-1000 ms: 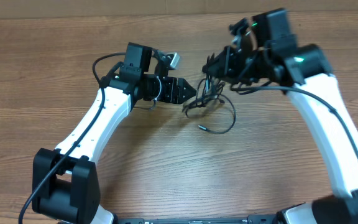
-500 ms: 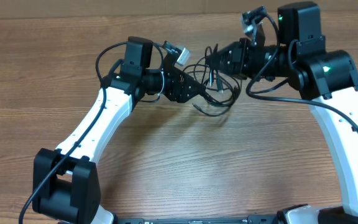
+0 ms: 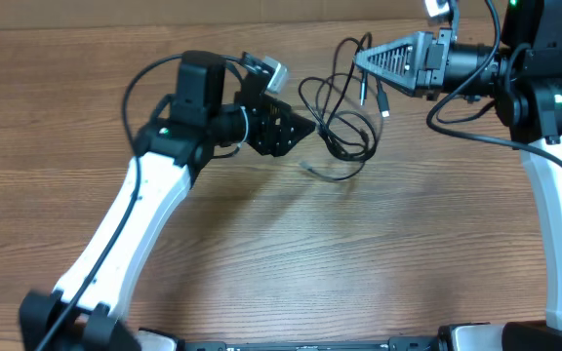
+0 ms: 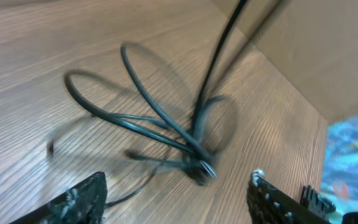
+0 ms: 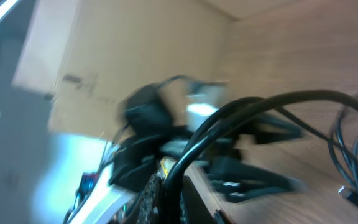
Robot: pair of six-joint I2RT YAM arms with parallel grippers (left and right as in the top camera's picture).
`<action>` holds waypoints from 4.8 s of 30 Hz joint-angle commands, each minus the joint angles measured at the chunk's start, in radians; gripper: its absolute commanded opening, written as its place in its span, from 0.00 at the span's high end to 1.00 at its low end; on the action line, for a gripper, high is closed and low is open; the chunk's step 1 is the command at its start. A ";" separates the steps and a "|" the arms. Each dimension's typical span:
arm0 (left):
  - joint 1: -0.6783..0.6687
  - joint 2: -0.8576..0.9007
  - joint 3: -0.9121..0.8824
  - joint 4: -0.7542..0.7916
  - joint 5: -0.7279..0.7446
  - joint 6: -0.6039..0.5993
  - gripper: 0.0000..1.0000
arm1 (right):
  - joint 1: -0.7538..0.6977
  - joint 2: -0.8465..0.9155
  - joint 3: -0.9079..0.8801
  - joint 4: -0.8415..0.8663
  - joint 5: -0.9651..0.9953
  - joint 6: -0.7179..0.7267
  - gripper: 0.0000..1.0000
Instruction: Untangle cables
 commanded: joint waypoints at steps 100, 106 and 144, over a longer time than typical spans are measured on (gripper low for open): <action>-0.119 -0.174 0.024 -0.230 -0.432 -0.351 0.96 | -0.069 0.122 0.021 -0.557 0.463 -0.510 0.11; -0.119 -0.162 0.024 -0.229 -0.477 -0.416 0.96 | 0.082 0.122 0.020 -0.487 0.588 -0.347 0.18; -0.121 -0.110 0.024 -0.238 -0.385 -0.429 0.96 | 0.262 0.216 -0.009 -0.100 0.722 0.008 0.33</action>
